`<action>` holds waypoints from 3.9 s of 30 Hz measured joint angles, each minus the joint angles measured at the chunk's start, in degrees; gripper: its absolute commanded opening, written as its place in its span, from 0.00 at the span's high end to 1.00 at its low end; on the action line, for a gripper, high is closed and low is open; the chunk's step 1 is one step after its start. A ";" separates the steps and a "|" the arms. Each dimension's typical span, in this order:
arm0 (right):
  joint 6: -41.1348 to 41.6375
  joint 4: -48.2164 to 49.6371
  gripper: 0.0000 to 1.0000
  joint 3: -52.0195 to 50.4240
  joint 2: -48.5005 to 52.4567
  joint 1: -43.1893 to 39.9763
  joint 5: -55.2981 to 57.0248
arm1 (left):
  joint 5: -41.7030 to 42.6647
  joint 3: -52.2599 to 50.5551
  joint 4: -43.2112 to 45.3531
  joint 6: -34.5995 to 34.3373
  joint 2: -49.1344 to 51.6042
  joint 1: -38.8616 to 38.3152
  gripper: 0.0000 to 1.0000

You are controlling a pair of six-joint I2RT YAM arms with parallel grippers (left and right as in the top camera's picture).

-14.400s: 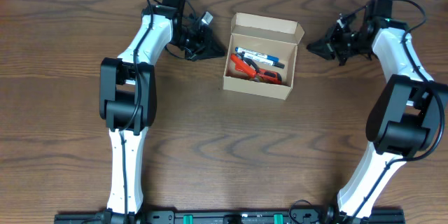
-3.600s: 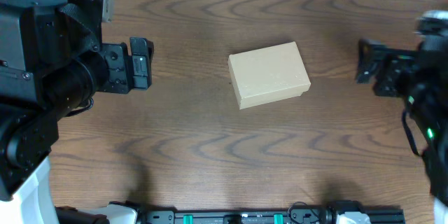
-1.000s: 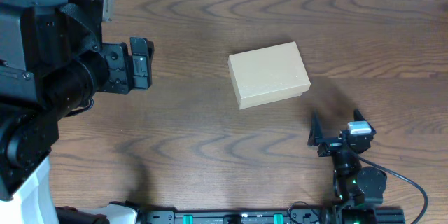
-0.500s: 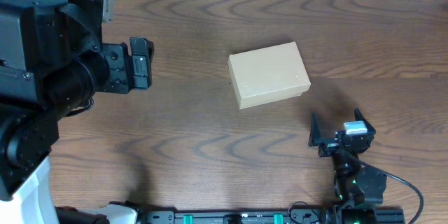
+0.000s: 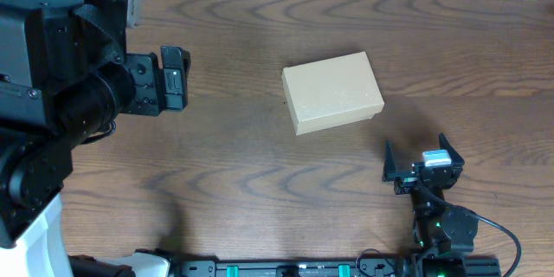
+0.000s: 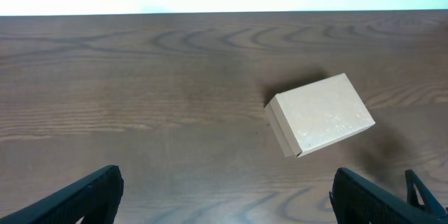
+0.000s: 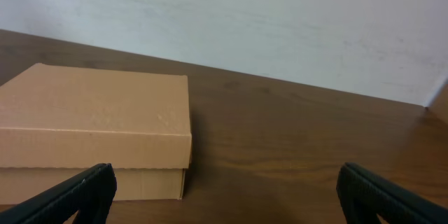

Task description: Pack container

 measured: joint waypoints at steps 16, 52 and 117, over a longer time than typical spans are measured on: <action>0.00 0.00 0.01 0.00 0.00 0.00 0.00 | -0.02 0.00 0.09 0.02 -0.02 0.00 0.05; -0.02 0.04 0.01 0.00 -0.02 0.00 0.00 | 8.20 -116.61 109.48 19.34 -70.75 19.89 0.05; -0.02 0.07 0.01 0.00 -0.02 0.00 0.00 | 2.29 -140.74 91.43 2.58 -85.20 22.08 0.05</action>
